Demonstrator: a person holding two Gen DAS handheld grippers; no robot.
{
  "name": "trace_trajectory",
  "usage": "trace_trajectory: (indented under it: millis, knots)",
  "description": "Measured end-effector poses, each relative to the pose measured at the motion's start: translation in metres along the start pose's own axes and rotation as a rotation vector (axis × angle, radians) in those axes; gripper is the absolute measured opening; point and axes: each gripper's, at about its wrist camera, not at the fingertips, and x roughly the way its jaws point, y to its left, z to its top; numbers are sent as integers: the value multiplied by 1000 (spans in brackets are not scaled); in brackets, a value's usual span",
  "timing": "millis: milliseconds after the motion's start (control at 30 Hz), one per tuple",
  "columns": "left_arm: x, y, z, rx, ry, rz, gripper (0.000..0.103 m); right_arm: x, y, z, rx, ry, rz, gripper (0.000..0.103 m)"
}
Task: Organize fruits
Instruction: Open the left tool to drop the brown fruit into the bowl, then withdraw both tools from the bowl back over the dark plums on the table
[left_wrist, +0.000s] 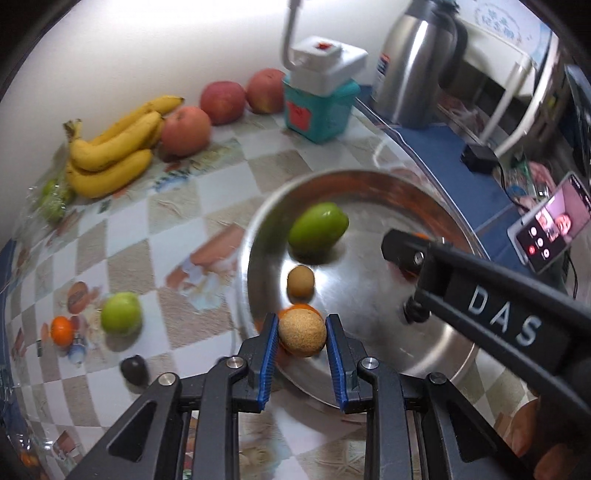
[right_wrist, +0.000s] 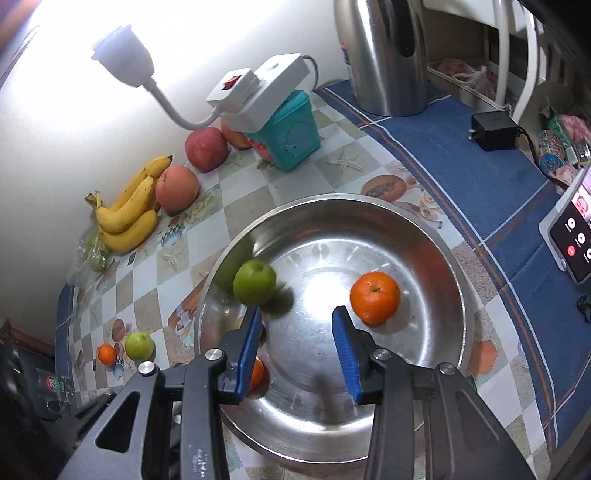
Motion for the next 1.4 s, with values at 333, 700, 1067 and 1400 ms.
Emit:
trace_trajectory:
  millis: [333, 700, 1067, 1400]
  knots:
    - [23, -13, -6, 6, 63, -47, 28, 5, -11, -1, 32, 29, -9, 41]
    - [21, -9, -7, -26, 74, -94, 34, 5, -13, -2, 44, 35, -1, 41]
    - [14, -1, -4, -43, 68, -63, 34, 5, -13, -2, 42, 37, -3, 41]
    - [2, 48, -1, -175, 32, 6, 35, 8, -8, -3, 28, 47, -6, 41]
